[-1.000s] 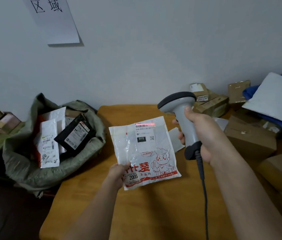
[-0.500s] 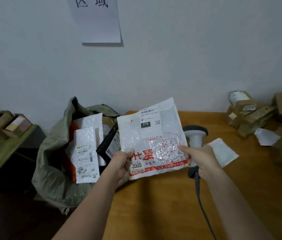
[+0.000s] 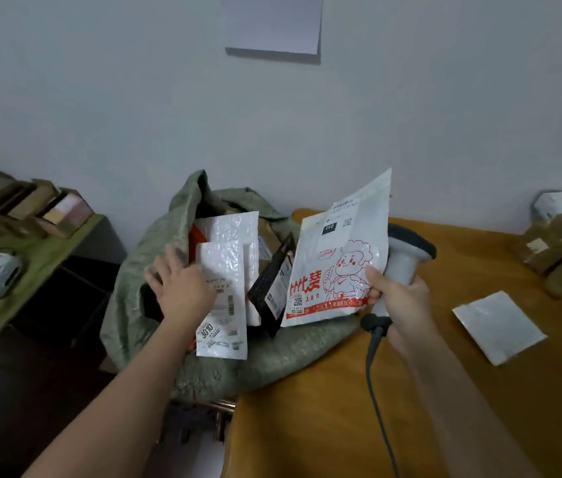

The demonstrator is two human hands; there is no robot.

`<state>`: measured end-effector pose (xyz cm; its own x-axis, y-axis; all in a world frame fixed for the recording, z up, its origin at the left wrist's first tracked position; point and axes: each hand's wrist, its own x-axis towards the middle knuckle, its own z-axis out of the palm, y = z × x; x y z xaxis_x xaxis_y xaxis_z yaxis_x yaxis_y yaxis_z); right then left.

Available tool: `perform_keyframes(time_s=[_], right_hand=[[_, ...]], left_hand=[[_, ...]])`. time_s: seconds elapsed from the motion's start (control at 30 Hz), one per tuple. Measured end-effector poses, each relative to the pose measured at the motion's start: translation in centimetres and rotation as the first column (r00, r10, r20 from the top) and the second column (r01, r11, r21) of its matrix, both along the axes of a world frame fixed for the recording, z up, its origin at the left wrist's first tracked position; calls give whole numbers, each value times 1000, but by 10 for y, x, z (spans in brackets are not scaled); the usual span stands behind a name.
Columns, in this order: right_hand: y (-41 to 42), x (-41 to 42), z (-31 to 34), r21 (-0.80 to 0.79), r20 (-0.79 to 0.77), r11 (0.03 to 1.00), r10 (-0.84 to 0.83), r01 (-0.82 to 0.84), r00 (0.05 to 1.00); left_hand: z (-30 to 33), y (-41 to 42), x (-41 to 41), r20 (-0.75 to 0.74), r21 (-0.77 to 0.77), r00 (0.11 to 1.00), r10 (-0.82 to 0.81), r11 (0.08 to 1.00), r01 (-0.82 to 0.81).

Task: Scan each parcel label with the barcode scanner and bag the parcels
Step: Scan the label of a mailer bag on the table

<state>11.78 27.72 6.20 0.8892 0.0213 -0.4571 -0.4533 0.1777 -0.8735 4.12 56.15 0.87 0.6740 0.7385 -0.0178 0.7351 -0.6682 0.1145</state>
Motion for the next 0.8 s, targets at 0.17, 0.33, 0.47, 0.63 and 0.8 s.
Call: perform_keyframes(time_s=[0.17, 0.33, 0.47, 0.63, 0.8], right_hand=[[5, -2, 6, 175, 55, 981, 71, -80, 996], [21, -9, 25, 319, 101, 931, 155, -180, 983], [54, -13, 28, 287, 132, 935, 174, -206, 976], [141, -28, -1, 135, 72, 986, 93, -102, 993], [223, -34, -48, -65, -71, 996, 60, -64, 996]], left_hand=[[7, 25, 3, 3, 6, 1000, 18, 1000, -18], [15, 45, 6, 94, 12, 995, 21, 1000, -22], [21, 76, 14, 286, -182, 954, 92, 982, -40], [41, 116, 14, 487, -346, 857, 169, 938, 11], [50, 138, 11, 594, -335, 800, 80, 929, 155]])
